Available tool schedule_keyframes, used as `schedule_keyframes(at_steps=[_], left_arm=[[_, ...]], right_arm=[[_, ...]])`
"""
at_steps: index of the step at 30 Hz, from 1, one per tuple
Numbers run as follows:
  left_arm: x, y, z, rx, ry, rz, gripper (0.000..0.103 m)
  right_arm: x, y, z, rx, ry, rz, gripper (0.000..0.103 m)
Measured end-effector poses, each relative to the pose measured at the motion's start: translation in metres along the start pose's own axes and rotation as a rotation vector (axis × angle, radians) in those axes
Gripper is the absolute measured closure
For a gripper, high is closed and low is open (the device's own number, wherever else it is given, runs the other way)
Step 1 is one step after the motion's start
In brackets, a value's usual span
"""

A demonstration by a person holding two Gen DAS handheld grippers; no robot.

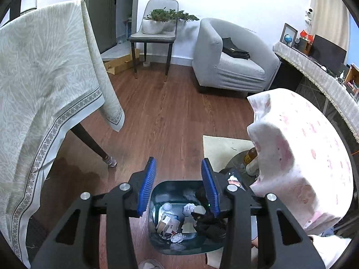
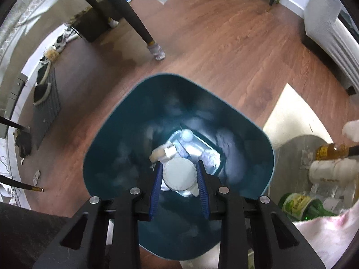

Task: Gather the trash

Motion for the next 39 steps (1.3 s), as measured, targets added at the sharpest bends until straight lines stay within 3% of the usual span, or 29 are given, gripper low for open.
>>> schedule_keyframes(at_steps=[3, 9, 14, 18, 23, 28, 33, 39], left_arm=[[0.001, 0.002, -0.001, 0.006, -0.012, -0.020, 0.059], [0.006, 0.016, -0.016, 0.052, 0.008, -0.010, 0.058], [0.017, 0.027, -0.028, 0.098, 0.002, -0.010, 0.047], [0.026, 0.032, -0.035, 0.125, -0.015, -0.032, 0.031], [0.030, 0.042, -0.039, 0.162, -0.022, -0.054, 0.022], [0.035, 0.058, -0.038, 0.210, -0.021, -0.056, 0.011], [0.046, 0.066, -0.030, 0.243, -0.043, -0.077, 0.009], [0.062, 0.075, -0.021, 0.292, -0.063, -0.109, 0.006]], right_arm=[[0.003, 0.002, 0.005, -0.006, 0.010, 0.024, 0.056], [0.006, 0.030, 0.010, 0.046, 0.008, 0.007, 0.056], [-0.001, 0.073, 0.005, 0.150, 0.010, -0.035, 0.056], [-0.006, 0.112, 0.000, 0.240, 0.020, -0.052, 0.056], [-0.006, 0.163, -0.002, 0.369, 0.042, -0.060, 0.056], [0.008, 0.217, 0.002, 0.521, 0.035, 0.024, 0.056], [0.037, 0.253, 0.019, 0.618, -0.016, 0.129, 0.056], [0.073, 0.288, 0.046, 0.722, -0.119, 0.170, 0.042]])
Point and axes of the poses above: each gripper's, at about its wrist camera, not at the fingertips, and y roughly against the way its jaws point, x to its right, z to its underside, the point moved 8 cm from there along -y, roughly the way its jaws point, and after that the axes turned 2 degrees about -z, right-handed, at the moved point
